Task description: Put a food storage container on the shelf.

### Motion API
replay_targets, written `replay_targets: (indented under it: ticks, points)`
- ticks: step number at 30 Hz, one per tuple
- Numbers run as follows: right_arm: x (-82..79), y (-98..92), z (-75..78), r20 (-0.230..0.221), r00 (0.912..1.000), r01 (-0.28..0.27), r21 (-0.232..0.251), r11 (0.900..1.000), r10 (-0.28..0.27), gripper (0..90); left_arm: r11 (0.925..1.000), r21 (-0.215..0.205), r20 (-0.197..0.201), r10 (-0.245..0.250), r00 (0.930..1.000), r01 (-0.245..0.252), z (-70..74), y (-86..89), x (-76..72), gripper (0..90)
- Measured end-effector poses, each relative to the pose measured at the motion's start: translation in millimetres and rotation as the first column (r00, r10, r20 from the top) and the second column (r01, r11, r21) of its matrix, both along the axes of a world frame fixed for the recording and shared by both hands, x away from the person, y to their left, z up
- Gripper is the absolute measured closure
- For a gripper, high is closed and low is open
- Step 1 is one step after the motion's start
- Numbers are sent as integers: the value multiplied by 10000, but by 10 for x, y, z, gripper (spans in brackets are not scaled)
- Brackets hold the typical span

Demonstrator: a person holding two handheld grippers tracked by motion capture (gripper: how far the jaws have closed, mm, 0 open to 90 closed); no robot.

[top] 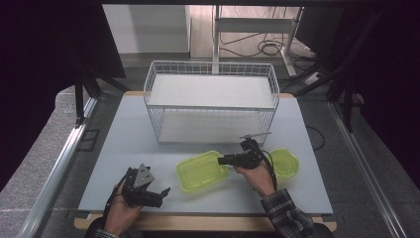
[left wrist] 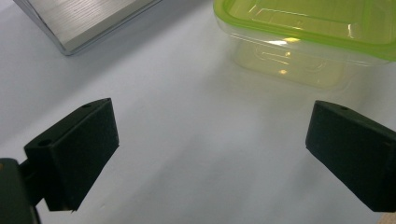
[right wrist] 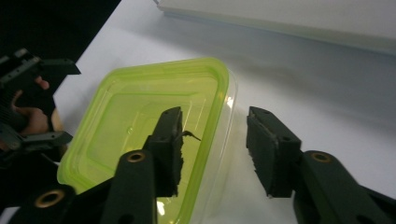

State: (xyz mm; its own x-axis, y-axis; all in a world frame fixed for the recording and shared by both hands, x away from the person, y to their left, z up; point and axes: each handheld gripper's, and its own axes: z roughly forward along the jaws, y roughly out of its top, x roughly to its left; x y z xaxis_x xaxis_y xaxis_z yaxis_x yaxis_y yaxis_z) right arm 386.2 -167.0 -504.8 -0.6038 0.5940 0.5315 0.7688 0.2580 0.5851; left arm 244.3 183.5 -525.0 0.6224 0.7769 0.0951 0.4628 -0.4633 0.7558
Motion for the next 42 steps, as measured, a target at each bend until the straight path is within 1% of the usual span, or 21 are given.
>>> replay_targets:
  ticks: [2,3,5,6,7,8,9,10,11,12,15,16,17,18,19,24,26,34,39,40,42]
  points:
    - [40,24,-42,-463,9989,-37,76,10000,40,626,10000,38,-11,-27,10000,27,-1,-4,0,25]
    - [40,24,-42,-463,9989,-37,76,10000,40,626,10000,38,-11,-27,10000,27,-1,-4,0,25]
    - [63,52,-67,-819,9966,-110,162,9998,123,705,10000,44,-6,-31,10000,31,-1,-5,-1,25]
    - [72,52,-66,-992,9950,-75,172,9998,92,721,10000,61,18,-22,10000,22,0,-4,-1,25]
    - [72,52,-66,-992,9950,-75,172,9998,92,721,10000,61,18,-22,10000,22,0,-4,-1,25]
    - [93,40,-71,-1325,9912,-19,341,9994,65,760,10000,51,41,-5,10000,5,2,-2,-2,25]
    - [93,40,-71,-1325,9912,-19,341,9994,65,760,10000,51,41,-5,10000,5,2,-2,-2,24]
    - [109,27,-80,-1810,9834,16,666,9978,105,785,10000,6,74,24,10000,-24,5,4,-2,24]
    - [109,27,-80,-1810,9834,16,666,9978,105,785,10000,6,74,24,10000,-24,5,4,-2,23]
    - [105,24,-75,-1980,9800,-18,848,9964,186,796,10000,-39,94,71,9999,-70,8,11,-2,22]
    - [92,33,-61,-1962,9801,-159,797,9967,313,798,9999,-76,133,123,9998,-122,11,20,-2,16]
    - [76,22,-42,-2038,9786,-80,992,9950,282,799,9998,-117,166,176,9997,-174,15,28,-2,13]
    - [76,22,-42,-2038,9786,-80,992,9950,282,799,9996,-180,208,226,9995,-222,16,32,-3,13]
    - [71,-2,-18,-2088,9775,-38,1276,9918,306,799,9993,-266,277,287,9992,-279,22,51,0,9]
    - [67,-16,1,-2062,9780,-21,1371,9906,306,799,9990,-322,286,329,9990,-320,24,60,0,7]
    - [49,-65,88,-1834,9828,51,1547,9879,237,799,9979,-529,317,397,9987,-380,27,88,4,4]
    - [39,-99,149,-1770,9840,108,1749,9845,206,798,9978,-530,319,407,9987,-390,26,89,4,4]
    - [24,-170,318,-1572,9876,302,1959,9802,10,798,9980,-479,313,418,9986,-403,21,85,7,2]
    - [24,-208,462,-1357,9907,341,2134,9764,-49,798,9982,-461,245,402,9989,-391,13,83,11,2]
    - [26,-216,521,-1225,9924,335,2185,9753,-67,798,9983,-444,240,394,9989,-383,12,81,12,1]
    - [27,-219,551,-1177,9930,325,2204,9749,-65,798,9984,-422,238,386,9990,-376,12,80,12,1]
